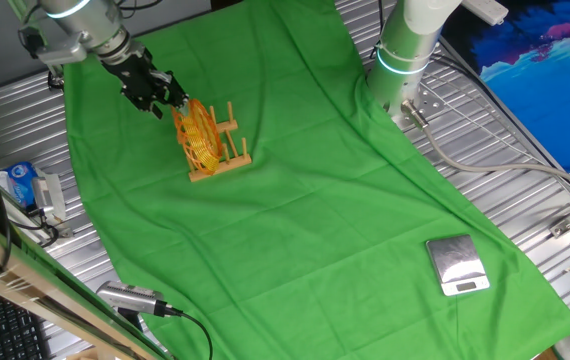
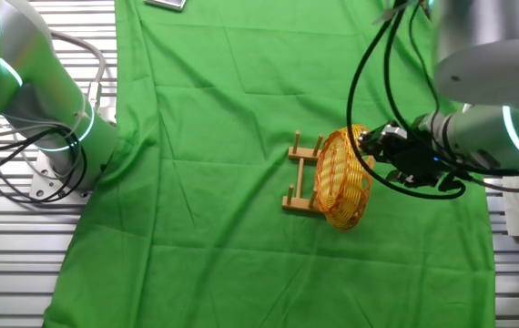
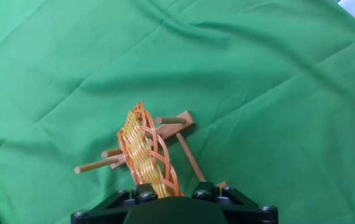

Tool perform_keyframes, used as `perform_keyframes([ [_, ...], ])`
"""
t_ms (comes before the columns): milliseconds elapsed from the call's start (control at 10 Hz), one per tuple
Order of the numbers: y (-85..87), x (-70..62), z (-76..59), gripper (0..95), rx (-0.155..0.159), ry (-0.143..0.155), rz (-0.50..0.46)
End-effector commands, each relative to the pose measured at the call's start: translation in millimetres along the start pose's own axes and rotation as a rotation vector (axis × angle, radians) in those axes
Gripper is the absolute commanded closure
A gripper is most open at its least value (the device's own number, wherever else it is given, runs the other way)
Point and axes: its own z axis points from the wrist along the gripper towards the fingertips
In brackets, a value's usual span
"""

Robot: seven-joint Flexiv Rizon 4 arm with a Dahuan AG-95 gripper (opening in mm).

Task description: Take the dish off the dish rack

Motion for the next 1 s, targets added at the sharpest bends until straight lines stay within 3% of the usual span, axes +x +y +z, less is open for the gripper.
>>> perform_keyframes([
  [100, -1.3, -2.2, 3.2, 38.0, -0.003, -0.001, -0.005],
  [400, -1.8, -5.4, 9.9, 38.0, -0.006, -0.005, -0.022],
  [500, -2.0, -5.3, 11.0, 57.0, -0.009, -0.006, -0.029],
  [1000, -0.3, -3.7, 13.6, 57.0, -0.026, -0.01, -0.049],
])
